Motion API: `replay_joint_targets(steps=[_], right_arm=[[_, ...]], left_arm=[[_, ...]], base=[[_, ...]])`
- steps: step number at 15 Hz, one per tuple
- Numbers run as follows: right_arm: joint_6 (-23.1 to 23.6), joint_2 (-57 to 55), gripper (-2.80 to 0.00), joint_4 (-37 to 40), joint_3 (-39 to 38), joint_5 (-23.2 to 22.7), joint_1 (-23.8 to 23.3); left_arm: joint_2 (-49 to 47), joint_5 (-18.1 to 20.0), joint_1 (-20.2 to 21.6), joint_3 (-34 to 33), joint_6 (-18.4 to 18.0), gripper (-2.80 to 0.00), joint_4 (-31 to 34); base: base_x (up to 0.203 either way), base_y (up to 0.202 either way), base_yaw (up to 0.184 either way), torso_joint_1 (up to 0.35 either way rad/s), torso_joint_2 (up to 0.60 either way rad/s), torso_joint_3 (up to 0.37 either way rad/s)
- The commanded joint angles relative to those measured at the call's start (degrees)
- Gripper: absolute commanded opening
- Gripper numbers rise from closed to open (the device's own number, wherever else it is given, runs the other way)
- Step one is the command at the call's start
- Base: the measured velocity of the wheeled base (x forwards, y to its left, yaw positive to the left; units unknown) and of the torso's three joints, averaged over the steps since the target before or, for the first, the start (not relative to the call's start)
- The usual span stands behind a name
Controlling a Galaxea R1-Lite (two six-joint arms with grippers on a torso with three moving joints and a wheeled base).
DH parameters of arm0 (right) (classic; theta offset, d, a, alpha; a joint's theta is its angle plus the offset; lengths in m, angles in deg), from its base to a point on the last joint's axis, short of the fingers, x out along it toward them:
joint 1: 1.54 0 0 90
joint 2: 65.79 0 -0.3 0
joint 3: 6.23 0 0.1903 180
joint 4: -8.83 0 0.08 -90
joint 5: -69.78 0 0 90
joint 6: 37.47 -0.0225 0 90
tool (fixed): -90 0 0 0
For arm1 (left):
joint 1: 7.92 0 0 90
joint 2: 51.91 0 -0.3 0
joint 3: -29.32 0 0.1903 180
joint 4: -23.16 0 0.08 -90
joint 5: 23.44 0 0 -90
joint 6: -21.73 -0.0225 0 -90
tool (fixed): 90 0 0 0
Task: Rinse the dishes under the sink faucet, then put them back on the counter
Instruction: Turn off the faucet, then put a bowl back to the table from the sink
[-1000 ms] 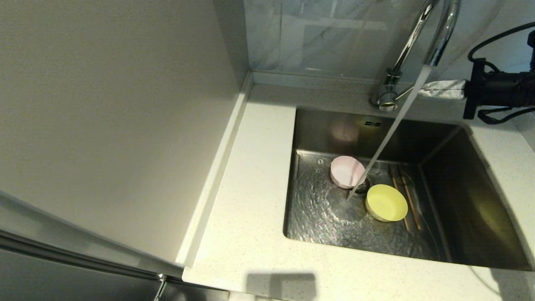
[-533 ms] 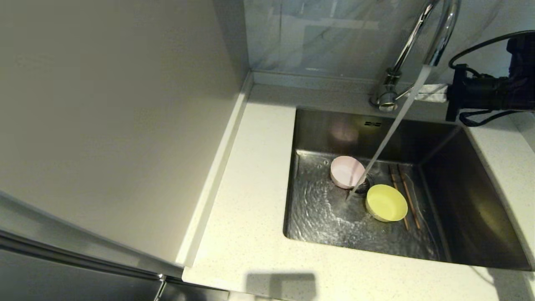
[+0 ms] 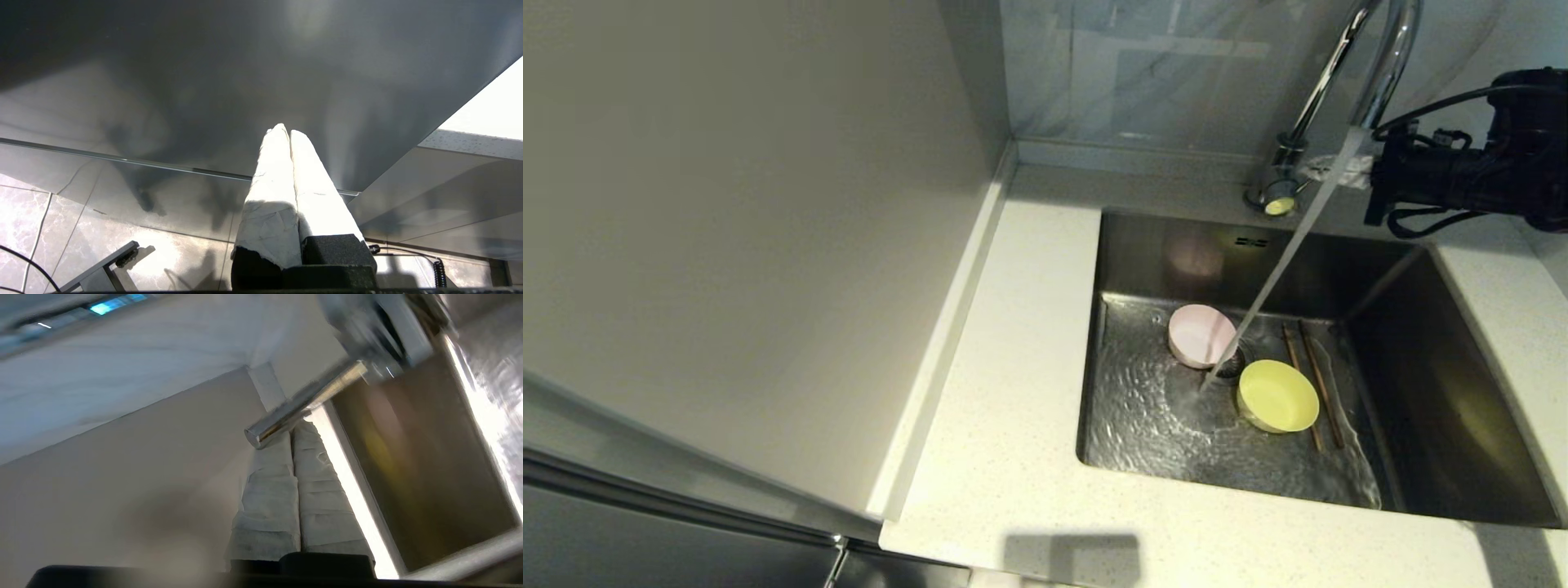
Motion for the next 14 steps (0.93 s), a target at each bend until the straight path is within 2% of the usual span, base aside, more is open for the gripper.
replay_joint_targets(steps=[1, 3, 4, 10, 14], right_arm=[[-2.9, -0.65, -2.8, -6.76, 0.02, -0.18, -0.28], [-7.5, -0.8, -2.8, -14.46, 0.02, -0.5, -0.37], [-8.32, -0.82, -2.8, -15.69, 0.02, -0.87, -0.38], [-8.67, 0.98, -2.8, -15.34, -0.25, -1.33, -1.63], [-12.19, 2.27, -2.8, -15.35, -0.43, -5.37, -3.44]], left_arm=[[0.18, -0.04, 0.0, 0.0, 0.01, -2.8, -0.02], [0.18, -0.04, 0.0, 0.0, 0.01, -2.8, -0.02], [0.18, -0.04, 0.0, 0.0, 0.01, -2.8, -0.02], [0.18, -0.04, 0.0, 0.0, 0.01, -2.8, -0.02], [0.18, -0.04, 0.0, 0.0, 0.01, -2.8, -0.02]], base=[[0.0, 0.0, 0.0, 0.0, 0.0, 0.0], [0.0, 0.0, 0.0, 0.0, 0.0, 0.0], [0.0, 0.0, 0.0, 0.0, 0.0, 0.0], [0.0, 0.0, 0.0, 0.0, 0.0, 0.0], [0.0, 0.0, 0.0, 0.0, 0.0, 0.0]])
